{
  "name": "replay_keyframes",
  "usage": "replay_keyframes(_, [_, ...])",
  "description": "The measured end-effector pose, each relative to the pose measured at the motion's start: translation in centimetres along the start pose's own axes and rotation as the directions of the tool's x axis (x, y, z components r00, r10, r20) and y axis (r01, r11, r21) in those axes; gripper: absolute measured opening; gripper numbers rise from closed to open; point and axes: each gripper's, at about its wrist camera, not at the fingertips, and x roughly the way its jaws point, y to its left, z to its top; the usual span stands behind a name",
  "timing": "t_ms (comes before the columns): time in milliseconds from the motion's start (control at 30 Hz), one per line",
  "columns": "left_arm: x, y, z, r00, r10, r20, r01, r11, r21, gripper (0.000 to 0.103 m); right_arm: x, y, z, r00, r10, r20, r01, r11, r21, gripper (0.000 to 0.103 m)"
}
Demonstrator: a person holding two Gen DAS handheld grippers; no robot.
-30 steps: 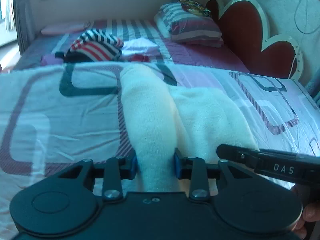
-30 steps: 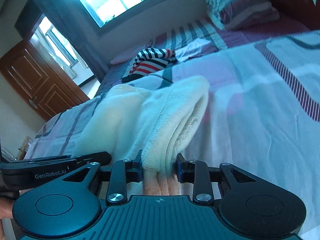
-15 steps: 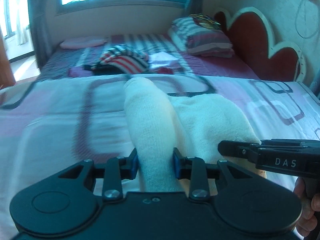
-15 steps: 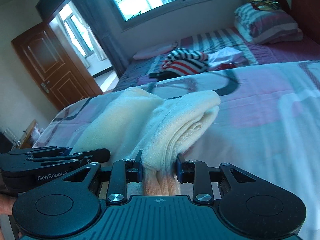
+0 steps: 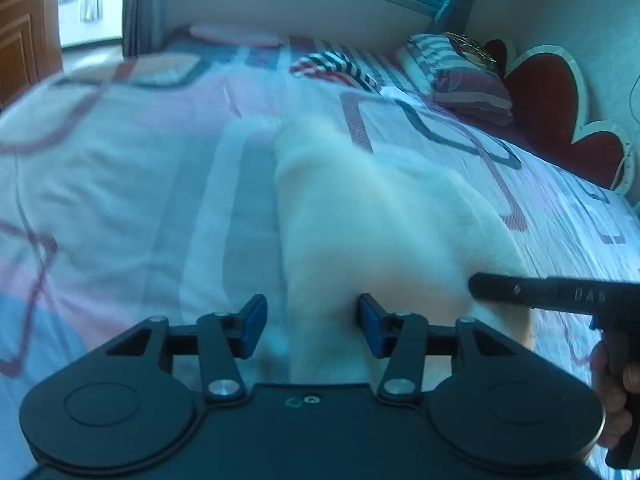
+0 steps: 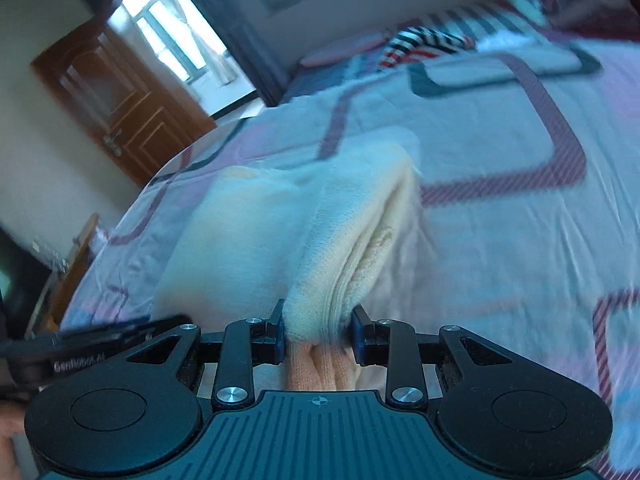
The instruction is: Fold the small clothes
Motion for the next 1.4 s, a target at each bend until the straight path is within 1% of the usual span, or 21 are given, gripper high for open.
replay_keyframes(133, [0.8,1.2,-0.6,0.999,-0.036,0.003,0.036,0.999,-0.030,0.053,-0.3,-1.3,-0.1,1.000,-0.010,0.015,0.009,0.999,0.049,0.030])
replay_keyframes(267, [-0.5,1.5,0.0,0.999,-0.043,0.004,0.043,0.999,-0.003,0.051,-0.7,-0.9,-0.2,0.999,-0.044,0.028,0.042,0.997,0.060,0.030])
replay_keyframes(333, [-2.2,1.5,0.9,0.997,-0.041,0.065,0.039,0.999,0.025,0.047,-2.9,0.4,-0.5,0.994,-0.091,0.055,0.091,0.996,0.014,0.031])
replay_keyframes(367, [-2.6,1.5,1.6,0.995,-0.052,0.086,0.049,0.998,0.035,0.046,-3.7,0.9,-0.4,0.991,-0.109,0.080,0.110,0.994,-0.008,0.032])
replay_keyframes(400, [-2.7,1.4,2.2,0.992,-0.075,0.098,0.071,0.997,0.044,0.041,-4.6,1.3,-0.2,0.988,-0.112,0.109,0.115,0.993,-0.025,0.031])
replay_keyframes(433, [-2.4,1.2,3.0,0.991,-0.091,0.095,0.085,0.995,0.060,0.033,-5.2,1.8,0.2,0.985,-0.112,0.130,0.118,0.992,-0.038,0.031])
replay_keyframes(500, [-0.8,0.3,3.9,0.994,-0.094,0.054,0.089,0.992,0.094,0.025,-5.2,3.2,1.0,0.985,-0.105,0.135,0.118,0.989,-0.093,0.031])
replay_keyframes(533, [0.2,-0.2,4.1,0.997,-0.071,0.017,0.069,0.991,0.115,0.027,-4.7,3.9,1.2,0.986,-0.117,0.122,0.132,0.982,-0.132,0.031])
replay_keyframes(567, [1.1,-0.7,4.0,1.000,-0.031,0.001,0.031,0.989,0.142,0.027,-3.9,4.4,1.2,0.985,-0.143,0.099,0.158,0.973,-0.167,0.024])
replay_keyframes(600, [1.6,-1.2,3.9,1.000,-0.013,-0.005,0.013,0.987,0.163,0.027,-2.6,4.7,1.0,0.979,-0.192,0.060,0.201,0.958,-0.207,0.014])
replay_keyframes(667, [1.7,-1.7,3.7,1.000,-0.002,-0.008,0.003,0.981,0.192,0.027,-0.5,4.1,0.4,0.951,-0.310,0.023,0.305,0.917,-0.257,0.014])
replay_keyframes(700, [1.3,-2.0,3.6,1.000,0.011,-0.004,-0.009,0.977,0.213,0.027,-0.3,3.7,0.3,0.946,-0.322,0.025,0.318,0.914,-0.252,0.014])
replay_keyframes(767, [-0.1,-2.4,3.0,1.000,0.017,0.023,-0.022,0.970,0.243,0.027,-1.1,3.5,0.5,0.948,-0.317,0.019,0.313,0.924,-0.220,0.014])
replay_keyframes(800, [-0.9,-2.4,2.4,0.999,0.014,0.031,-0.021,0.969,0.247,0.026,-2.0,3.7,0.4,0.947,-0.317,0.041,0.318,0.922,-0.221,0.014])
replay_keyframes(867, [-2.3,-2.4,0.6,0.999,0.012,0.035,-0.020,0.968,0.251,0.027,-4.0,4.2,-0.5,0.957,-0.281,0.065,0.289,0.930,-0.226,0.014])
replay_keyframes(967, [-4.5,-2.4,-3.0,0.996,0.062,0.067,-0.077,0.964,0.254,0.031,-6.3,6.0,-3.5,0.970,-0.239,0.051,0.244,0.930,-0.275,0.014])
replay_keyframes(1033, [-4.8,-2.2,-5.1,0.993,0.105,0.054,-0.115,0.964,0.240,0.031,-6.5,6.6,-5.8,0.971,-0.237,0.018,0.231,0.924,-0.305,0.014])
replay_keyframes(1100, [-4.5,-1.8,-6.4,0.993,0.114,0.030,-0.117,0.969,0.216,0.031,-5.8,6.4,-7.5,0.967,-0.255,-0.007,0.240,0.918,-0.315,0.014])
replay_keyframes(1167, [-4.2,-1.7,-6.6,0.993,0.119,0.024,-0.121,0.975,0.184,0.031,-4.6,5.0,-8.1,0.958,-0.285,-0.034,0.264,0.922,-0.281,0.014])
replay_keyframes(1233, [-4.0,-1.7,-6.5,0.991,0.129,0.022,-0.131,0.978,0.165,0.031,-4.4,4.3,-7.8,0.962,-0.270,-0.033,0.256,0.938,-0.233,0.014])
replay_keyframes(1400, [-3.5,-1.9,-6.6,0.988,0.152,0.029,-0.154,0.975,0.162,0.031,-4.2,4.7,-7.9,0.955,-0.294,-0.030,0.275,0.921,-0.277,0.014])
